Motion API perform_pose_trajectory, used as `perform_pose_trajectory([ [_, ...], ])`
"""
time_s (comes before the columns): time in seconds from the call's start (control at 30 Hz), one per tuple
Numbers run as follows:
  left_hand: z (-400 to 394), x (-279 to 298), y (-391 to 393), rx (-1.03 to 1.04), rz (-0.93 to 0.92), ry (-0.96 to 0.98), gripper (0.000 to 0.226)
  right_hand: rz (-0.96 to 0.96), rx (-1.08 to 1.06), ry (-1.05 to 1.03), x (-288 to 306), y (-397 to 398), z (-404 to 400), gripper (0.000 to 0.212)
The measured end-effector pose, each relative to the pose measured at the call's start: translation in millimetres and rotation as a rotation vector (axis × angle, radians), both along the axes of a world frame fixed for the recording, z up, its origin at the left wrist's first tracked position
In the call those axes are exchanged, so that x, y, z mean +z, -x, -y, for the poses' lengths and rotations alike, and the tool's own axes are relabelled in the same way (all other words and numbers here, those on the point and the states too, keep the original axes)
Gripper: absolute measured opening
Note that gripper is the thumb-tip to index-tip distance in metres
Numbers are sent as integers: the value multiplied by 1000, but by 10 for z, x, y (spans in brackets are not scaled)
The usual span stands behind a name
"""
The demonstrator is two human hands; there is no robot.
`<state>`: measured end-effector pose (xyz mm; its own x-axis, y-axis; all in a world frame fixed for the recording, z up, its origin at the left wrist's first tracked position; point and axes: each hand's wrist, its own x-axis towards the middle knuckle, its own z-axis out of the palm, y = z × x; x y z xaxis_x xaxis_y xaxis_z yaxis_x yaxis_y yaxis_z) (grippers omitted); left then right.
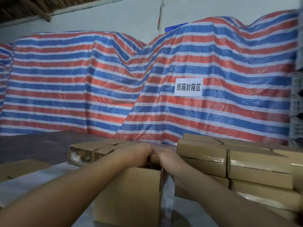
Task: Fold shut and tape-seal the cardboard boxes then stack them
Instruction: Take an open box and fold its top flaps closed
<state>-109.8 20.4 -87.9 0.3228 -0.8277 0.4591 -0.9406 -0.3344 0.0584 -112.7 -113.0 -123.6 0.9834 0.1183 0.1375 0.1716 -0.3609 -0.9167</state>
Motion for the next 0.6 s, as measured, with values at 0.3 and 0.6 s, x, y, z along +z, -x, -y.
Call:
perform_pose_trajectory([
  [0.3, 450, 239, 244, 693, -294, -18, 15, -54, -143, 30, 22, 219, 1056, 19],
  [0.6, 691, -219, 359, 470, -876, 734, 31, -31, -227, -78, 32, 445, 1939, 22],
])
